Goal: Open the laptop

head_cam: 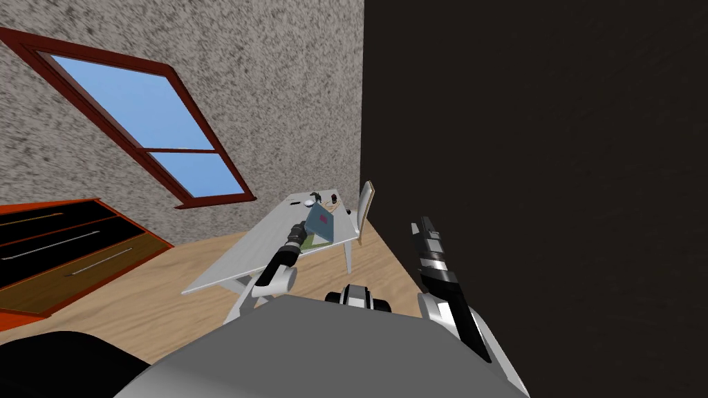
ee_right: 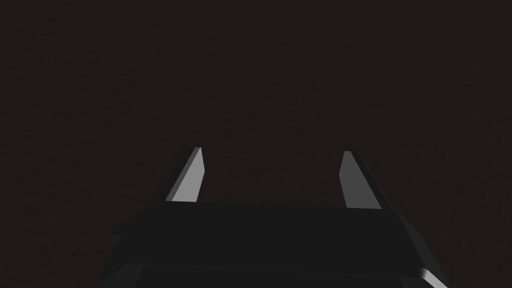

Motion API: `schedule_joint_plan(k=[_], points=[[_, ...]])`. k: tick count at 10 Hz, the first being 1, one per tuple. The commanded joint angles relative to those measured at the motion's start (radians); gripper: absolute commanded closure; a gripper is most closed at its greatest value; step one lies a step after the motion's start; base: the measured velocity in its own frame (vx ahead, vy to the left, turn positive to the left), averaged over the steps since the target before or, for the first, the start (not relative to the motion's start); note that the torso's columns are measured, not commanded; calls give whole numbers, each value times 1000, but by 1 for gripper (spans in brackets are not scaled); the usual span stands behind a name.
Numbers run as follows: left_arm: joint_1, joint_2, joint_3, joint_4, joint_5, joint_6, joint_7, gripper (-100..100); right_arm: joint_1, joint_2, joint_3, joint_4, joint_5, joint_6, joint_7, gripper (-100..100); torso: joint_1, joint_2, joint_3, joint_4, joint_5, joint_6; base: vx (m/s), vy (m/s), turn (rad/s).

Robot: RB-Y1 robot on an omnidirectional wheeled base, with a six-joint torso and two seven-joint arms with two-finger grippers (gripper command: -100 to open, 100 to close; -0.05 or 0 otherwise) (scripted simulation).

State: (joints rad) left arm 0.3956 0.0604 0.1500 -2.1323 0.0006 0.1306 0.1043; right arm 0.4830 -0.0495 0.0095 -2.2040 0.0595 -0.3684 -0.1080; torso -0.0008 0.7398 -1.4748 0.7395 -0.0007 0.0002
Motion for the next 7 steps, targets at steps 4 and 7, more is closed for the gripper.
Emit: schedule_joint_plan(k=[4,7], points=[[-82,-1,6,164,76,-136,77,100,0,0,0,0,0,0,0,0,0,-1,-1,0,0,0,-40,32,54],[-121,-2,9,248,112,-201,114,100,0,0,0,0,0,0,0,0,0,-1,-1,0,0,0,-35,28,50]])
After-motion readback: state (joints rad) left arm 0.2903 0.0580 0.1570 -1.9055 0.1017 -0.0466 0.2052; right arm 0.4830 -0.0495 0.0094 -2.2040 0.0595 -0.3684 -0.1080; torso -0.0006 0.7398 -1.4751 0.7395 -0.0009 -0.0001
